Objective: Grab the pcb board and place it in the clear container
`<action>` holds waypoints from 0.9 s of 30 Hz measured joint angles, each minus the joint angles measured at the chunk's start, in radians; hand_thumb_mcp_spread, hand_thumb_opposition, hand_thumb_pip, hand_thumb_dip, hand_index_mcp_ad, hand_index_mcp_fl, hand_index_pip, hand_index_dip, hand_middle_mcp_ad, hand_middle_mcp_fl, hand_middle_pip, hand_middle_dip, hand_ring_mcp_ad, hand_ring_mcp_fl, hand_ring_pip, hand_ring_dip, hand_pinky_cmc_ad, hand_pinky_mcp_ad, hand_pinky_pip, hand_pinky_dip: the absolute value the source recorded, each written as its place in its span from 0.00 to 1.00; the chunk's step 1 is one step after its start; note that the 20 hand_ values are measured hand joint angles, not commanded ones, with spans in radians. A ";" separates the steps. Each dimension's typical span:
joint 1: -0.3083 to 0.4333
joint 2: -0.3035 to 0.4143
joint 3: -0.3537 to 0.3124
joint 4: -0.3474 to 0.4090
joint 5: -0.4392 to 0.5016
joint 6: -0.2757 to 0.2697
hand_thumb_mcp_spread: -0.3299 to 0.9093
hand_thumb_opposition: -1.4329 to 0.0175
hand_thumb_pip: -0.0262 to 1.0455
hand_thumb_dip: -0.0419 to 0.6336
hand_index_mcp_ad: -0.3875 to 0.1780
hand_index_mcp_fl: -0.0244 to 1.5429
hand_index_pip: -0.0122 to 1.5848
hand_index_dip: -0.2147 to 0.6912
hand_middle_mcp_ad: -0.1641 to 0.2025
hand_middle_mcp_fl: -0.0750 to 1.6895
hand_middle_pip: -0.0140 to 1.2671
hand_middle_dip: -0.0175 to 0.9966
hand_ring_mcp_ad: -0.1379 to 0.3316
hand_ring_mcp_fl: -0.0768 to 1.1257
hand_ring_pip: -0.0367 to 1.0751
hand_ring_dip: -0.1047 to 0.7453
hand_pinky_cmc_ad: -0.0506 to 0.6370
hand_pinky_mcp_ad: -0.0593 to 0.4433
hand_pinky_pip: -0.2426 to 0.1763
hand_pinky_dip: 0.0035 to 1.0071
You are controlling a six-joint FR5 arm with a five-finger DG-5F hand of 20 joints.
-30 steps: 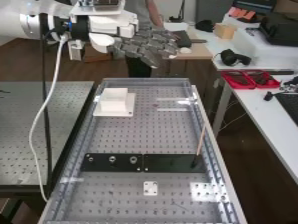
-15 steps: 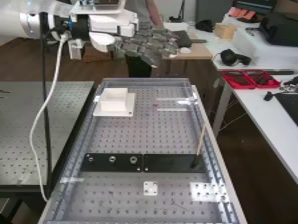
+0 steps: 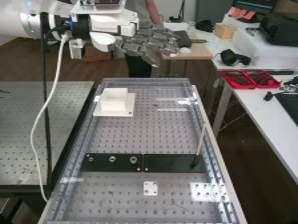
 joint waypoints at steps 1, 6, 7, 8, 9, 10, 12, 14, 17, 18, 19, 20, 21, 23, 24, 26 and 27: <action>0.000 0.000 0.000 0.000 0.000 0.000 0.52 0.49 0.38 0.19 0.61 0.05 0.08 0.57 0.69 0.08 0.12 0.17 0.76 0.06 0.12 0.16 0.52 0.45 0.30 0.70; 0.002 0.001 -0.002 0.004 0.001 0.001 0.52 0.49 0.38 0.19 0.61 0.05 0.08 0.57 0.69 0.08 0.12 0.17 0.76 0.06 0.12 0.16 0.52 0.45 0.30 0.70; 0.002 0.002 -0.002 0.004 0.002 0.001 0.52 0.49 0.38 0.19 0.60 0.05 0.08 0.57 0.69 0.08 0.12 0.17 0.76 0.06 0.12 0.16 0.52 0.45 0.30 0.70; 0.002 0.002 -0.003 0.004 0.003 0.002 0.52 0.49 0.38 0.19 0.61 0.05 0.08 0.57 0.69 0.08 0.12 0.17 0.76 0.06 0.12 0.16 0.52 0.45 0.30 0.70; 0.003 0.003 -0.003 0.004 0.004 0.002 0.52 0.49 0.38 0.19 0.61 0.05 0.08 0.57 0.69 0.08 0.12 0.17 0.76 0.06 0.12 0.16 0.52 0.45 0.30 0.70; 0.003 0.003 -0.003 0.004 0.004 0.002 0.52 0.49 0.38 0.19 0.61 0.05 0.08 0.57 0.69 0.08 0.12 0.17 0.76 0.06 0.12 0.16 0.52 0.45 0.30 0.70; 0.004 0.004 -0.004 0.004 0.006 0.002 0.52 0.49 0.38 0.19 0.61 0.05 0.08 0.57 0.69 0.08 0.12 0.17 0.76 0.06 0.12 0.16 0.52 0.45 0.30 0.70; 0.005 0.004 -0.004 0.005 0.007 0.003 0.52 0.49 0.38 0.19 0.61 0.05 0.08 0.57 0.69 0.08 0.12 0.17 0.76 0.06 0.12 0.16 0.52 0.45 0.30 0.70; 0.006 0.005 -0.004 0.004 0.009 0.002 0.52 0.49 0.38 0.19 0.61 0.05 0.08 0.57 0.69 0.08 0.12 0.17 0.75 0.06 0.12 0.16 0.52 0.45 0.30 0.70; 0.006 0.006 -0.005 0.004 0.009 0.002 0.52 0.49 0.38 0.19 0.61 0.05 0.08 0.57 0.69 0.08 0.12 0.17 0.76 0.06 0.12 0.16 0.52 0.47 0.30 0.70; 0.006 0.006 -0.005 0.004 0.009 0.002 0.52 0.49 0.38 0.19 0.61 0.05 0.08 0.57 0.69 0.08 0.12 0.17 0.76 0.06 0.12 0.16 0.52 0.47 0.30 0.70; 0.006 0.008 -0.006 0.005 0.010 0.003 0.52 0.49 0.38 0.19 0.61 0.05 0.08 0.57 0.69 0.08 0.12 0.17 0.76 0.06 0.12 0.16 0.52 0.49 0.30 0.70; 0.006 0.009 -0.006 0.006 0.009 0.004 0.52 0.49 0.38 0.19 0.61 0.05 0.08 0.57 0.69 0.08 0.12 0.17 0.76 0.06 0.12 0.16 0.52 0.49 0.30 0.70; 0.007 0.010 -0.007 0.007 0.008 0.005 0.52 0.49 0.38 0.19 0.61 0.05 0.08 0.57 0.70 0.08 0.12 0.17 0.77 0.06 0.12 0.16 0.52 0.49 0.30 0.70; 0.007 0.011 -0.008 0.008 0.008 0.005 0.52 0.49 0.38 0.19 0.61 0.05 0.08 0.57 0.70 0.08 0.12 0.17 0.77 0.06 0.12 0.16 0.52 0.49 0.30 0.70; 0.007 0.013 -0.009 0.010 0.008 0.003 0.52 0.49 0.38 0.19 0.61 0.05 0.08 0.57 0.70 0.08 0.12 0.17 0.78 0.06 0.12 0.16 0.52 0.49 0.30 0.70; 0.008 0.013 -0.009 0.010 0.011 0.002 0.52 0.49 0.38 0.19 0.61 0.05 0.08 0.57 0.70 0.08 0.12 0.17 0.78 0.06 0.12 0.16 0.52 0.48 0.30 0.70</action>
